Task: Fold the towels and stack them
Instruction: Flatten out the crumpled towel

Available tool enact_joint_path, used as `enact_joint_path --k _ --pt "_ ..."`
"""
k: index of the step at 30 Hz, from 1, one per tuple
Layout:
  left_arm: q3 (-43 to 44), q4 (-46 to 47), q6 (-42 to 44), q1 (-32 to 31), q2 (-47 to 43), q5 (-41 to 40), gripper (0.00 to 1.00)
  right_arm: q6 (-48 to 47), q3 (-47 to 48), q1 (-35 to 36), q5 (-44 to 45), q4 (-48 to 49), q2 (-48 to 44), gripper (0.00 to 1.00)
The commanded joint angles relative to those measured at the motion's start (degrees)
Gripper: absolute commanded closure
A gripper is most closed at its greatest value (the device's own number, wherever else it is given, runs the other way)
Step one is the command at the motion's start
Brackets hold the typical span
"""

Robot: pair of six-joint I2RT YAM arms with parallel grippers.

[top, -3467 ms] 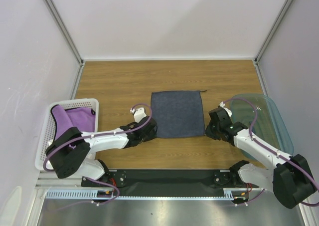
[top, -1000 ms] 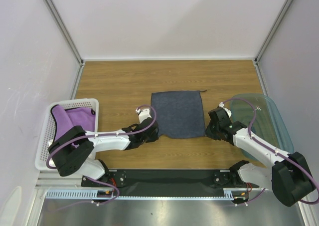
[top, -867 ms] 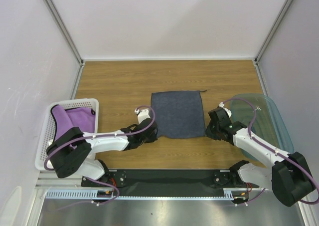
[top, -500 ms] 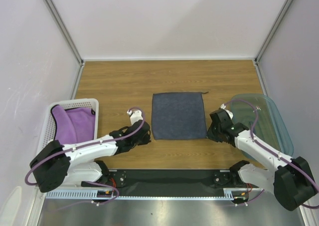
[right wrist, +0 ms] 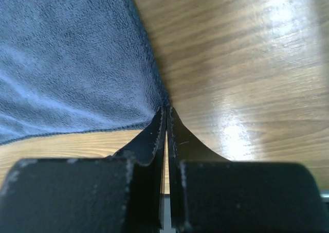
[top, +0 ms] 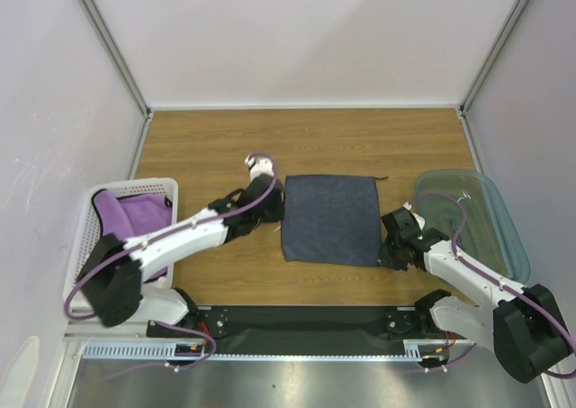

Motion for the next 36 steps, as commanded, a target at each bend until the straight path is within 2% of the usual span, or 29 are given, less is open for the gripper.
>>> enact_joint_path --k 1,3,8,10,13,18,21,22,24,28,32,36 --pt "7.98 6.69 8.88 3.93 8.63 4.24 0.66 -0.09 1.18 -0.83 -0.24 2.04 2.52 1.00" --pt "15.27 7.75 9.68 6.04 16.45 4.78 0.68 -0.36 1.80 -1.18 -0.68 2.48 3.66 1.00" --pt "28.80 10.39 9.34 10.95 29.99 10.38 0.84 -1.23 3.55 -2.59 -0.59 2.75 4.63 1.00" --pt "31.63 11.09 8.20 12.28 35.51 12.51 0.92 -1.50 3.99 -3.20 -0.59 2.57 4.98 1.00" --pt "35.33 11.36 7.23 14.04 40.45 14.01 0.96 -1.94 4.70 -4.09 -0.77 2.22 5.51 1.00" --pt "35.08 10.92 6.08 15.10 41.96 11.82 0.96 -2.11 5.40 -4.97 -1.20 2.13 6.21 1.00" --pt "32.53 11.62 6.96 15.71 40.30 11.20 0.92 -2.47 5.75 -5.32 -1.38 2.22 6.83 1.00" --pt "31.65 12.06 8.09 15.89 39.77 10.85 0.86 -2.64 5.84 -5.32 -1.29 2.31 7.09 1.00" --pt "29.63 13.55 8.98 16.50 38.71 10.76 0.82 -2.82 6.02 -5.49 -1.12 2.49 7.79 1.00" --pt "29.80 12.24 9.42 17.30 39.32 12.78 0.82 -3.52 6.89 -5.76 -1.91 3.36 9.72 1.00" --pt "28.31 13.20 8.72 17.30 39.32 12.61 0.80 -5.10 9.53 -5.76 -2.96 -0.22 11.92 1.00" --pt "29.01 12.06 10.03 17.30 39.15 10.67 0.77 -7.38 14.70 -5.67 -3.14 -6.55 9.91 0.62"
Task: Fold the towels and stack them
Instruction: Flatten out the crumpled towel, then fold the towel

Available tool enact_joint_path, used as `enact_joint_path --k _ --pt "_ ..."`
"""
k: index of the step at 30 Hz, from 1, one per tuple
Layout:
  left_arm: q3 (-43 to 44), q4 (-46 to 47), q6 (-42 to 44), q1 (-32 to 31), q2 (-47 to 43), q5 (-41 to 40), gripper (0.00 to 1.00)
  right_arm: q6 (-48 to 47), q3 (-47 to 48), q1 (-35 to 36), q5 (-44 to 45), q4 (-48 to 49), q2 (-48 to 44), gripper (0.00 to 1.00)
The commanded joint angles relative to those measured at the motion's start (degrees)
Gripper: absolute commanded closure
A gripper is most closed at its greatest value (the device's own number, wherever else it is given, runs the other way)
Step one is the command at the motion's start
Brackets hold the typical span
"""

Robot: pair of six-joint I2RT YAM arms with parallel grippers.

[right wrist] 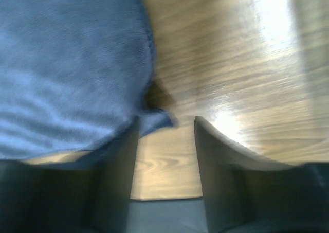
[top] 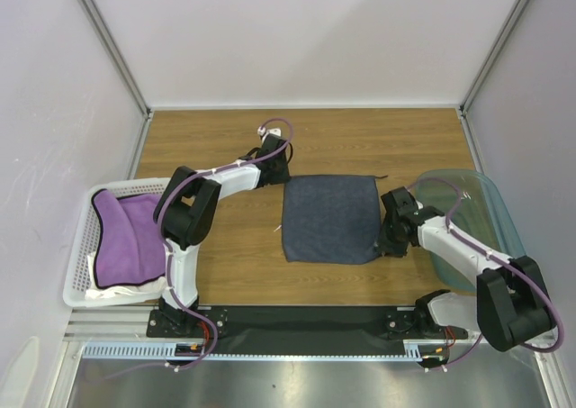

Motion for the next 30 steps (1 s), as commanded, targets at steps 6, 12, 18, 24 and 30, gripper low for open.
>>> enact_joint_path --k 6,12,18,24,30 --pt "0.84 2.30 6.73 0.23 -3.61 -1.51 0.69 -4.66 15.43 -0.40 0.21 -7.83 -4.43 0.09" --pt "-0.83 6.07 13.75 0.23 -4.05 2.09 0.69 -5.37 21.07 -1.81 3.37 0.16 3.73 0.04" --pt "-1.10 7.66 17.81 0.23 -4.23 5.08 0.69 -7.12 26.87 -5.41 4.60 8.95 14.44 0.04" --pt "-0.31 6.35 19.13 0.31 -3.00 4.65 0.69 -8.09 32.32 -7.70 4.43 12.82 21.85 0.06" --pt "2.07 4.94 19.39 0.31 -0.89 4.73 0.69 -8.36 34.08 -8.40 3.90 14.41 26.59 0.08"
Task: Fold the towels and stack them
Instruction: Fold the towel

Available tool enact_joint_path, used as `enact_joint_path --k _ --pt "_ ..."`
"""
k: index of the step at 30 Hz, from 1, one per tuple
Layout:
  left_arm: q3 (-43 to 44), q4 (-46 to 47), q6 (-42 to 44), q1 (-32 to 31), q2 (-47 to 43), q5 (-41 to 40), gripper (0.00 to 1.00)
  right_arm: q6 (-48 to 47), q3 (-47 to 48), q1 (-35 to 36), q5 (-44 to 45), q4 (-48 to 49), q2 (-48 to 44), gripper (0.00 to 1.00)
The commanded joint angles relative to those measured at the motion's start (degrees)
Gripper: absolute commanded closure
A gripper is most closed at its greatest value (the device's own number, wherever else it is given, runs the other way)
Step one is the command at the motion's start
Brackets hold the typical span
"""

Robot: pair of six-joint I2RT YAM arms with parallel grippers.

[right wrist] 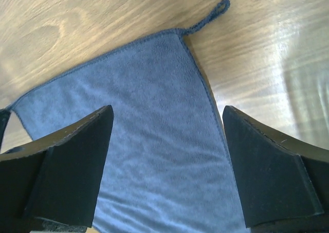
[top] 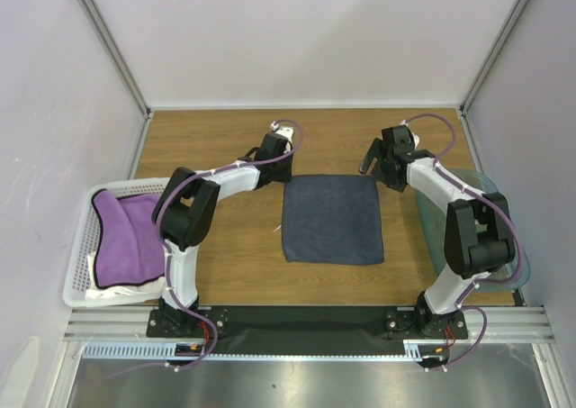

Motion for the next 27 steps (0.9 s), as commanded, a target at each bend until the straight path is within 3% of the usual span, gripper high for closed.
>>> enact_joint_path --k 1,11,16,21,23,27 --pt "3.29 -0.05 1.87 0.40 0.16 0.65 0.70 -0.99 2.54 -0.38 0.45 2.80 1.96 0.09" --pt "5.49 -1.37 2.31 0.49 2.71 1.79 0.68 -1.60 3.51 -1.61 -0.43 3.68 5.39 0.10" --pt "5.67 -1.54 2.39 0.58 3.24 2.32 0.59 -2.04 4.30 -1.87 -0.87 3.60 6.97 0.11" --pt "5.23 -1.63 2.22 0.58 3.33 2.05 0.56 -2.13 4.57 -2.05 -1.14 3.94 7.77 0.12" --pt "5.14 -1.46 2.04 0.67 3.33 2.14 0.58 -2.31 4.74 -2.31 -1.05 3.95 8.12 0.12" --pt "5.05 -0.93 1.69 0.67 3.59 0.92 0.70 -2.40 5.44 -2.58 -1.14 3.95 8.82 0.13"
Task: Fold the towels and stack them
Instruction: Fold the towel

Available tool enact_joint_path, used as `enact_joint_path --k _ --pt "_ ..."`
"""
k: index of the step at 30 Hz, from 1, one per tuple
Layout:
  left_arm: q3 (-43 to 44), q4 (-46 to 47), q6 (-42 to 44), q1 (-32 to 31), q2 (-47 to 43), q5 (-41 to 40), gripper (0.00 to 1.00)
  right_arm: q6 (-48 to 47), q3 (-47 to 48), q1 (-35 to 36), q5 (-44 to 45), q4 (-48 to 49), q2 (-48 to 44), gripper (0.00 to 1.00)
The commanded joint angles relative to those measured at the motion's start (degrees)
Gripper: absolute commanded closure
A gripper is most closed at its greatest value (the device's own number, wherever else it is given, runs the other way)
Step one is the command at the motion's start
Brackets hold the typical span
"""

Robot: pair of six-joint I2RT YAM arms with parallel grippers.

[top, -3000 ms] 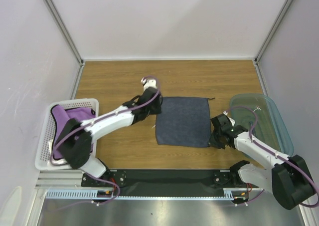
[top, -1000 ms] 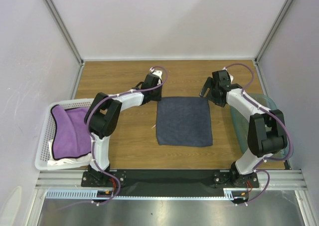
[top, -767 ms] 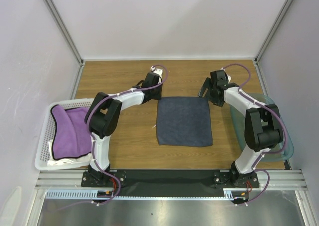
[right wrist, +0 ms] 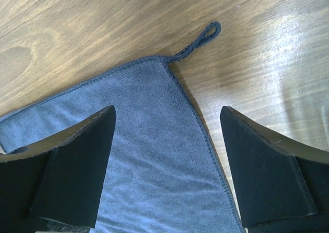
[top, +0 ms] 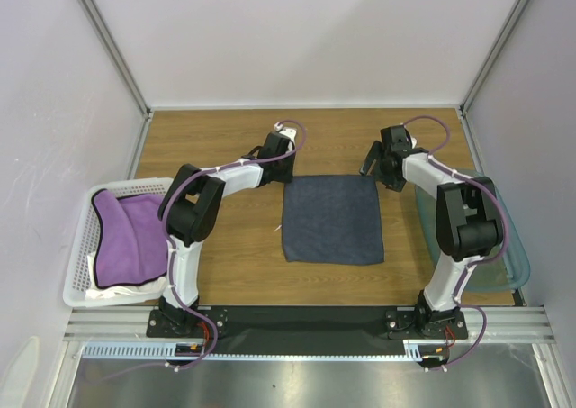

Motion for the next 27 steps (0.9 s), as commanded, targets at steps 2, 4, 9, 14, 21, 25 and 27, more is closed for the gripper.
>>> enact_joint_path --k 2,4,9,14,21,25,27 --pt "1.84 1.04 0.40 0.40 0.25 -0.79 0.81 -1.39 2.71 -0.61 0.15 1.65 1.00 0.14" --pt "1.84 1.21 0.14 0.49 0.25 -1.23 0.88 -1.65 2.89 -0.70 0.33 1.92 1.44 0.15" --pt "1.75 1.48 0.05 0.58 -0.36 -1.41 1.00 -2.18 4.03 -0.96 0.77 2.27 3.81 0.19" --pt "1.49 1.92 0.05 0.93 -1.16 -0.80 1.00 -2.18 6.31 -1.23 1.38 2.62 6.27 0.24" --pt "1.31 2.09 0.23 1.02 -1.51 0.00 1.00 -1.48 7.72 -1.40 0.77 3.67 8.56 0.39" --pt "1.22 1.83 0.57 1.02 -1.51 0.17 1.00 -1.31 8.25 -1.49 0.07 3.94 9.70 0.52" --pt "1.22 1.74 0.58 1.02 -1.60 0.35 1.00 -1.22 8.34 -1.23 -0.02 4.03 9.79 0.54"
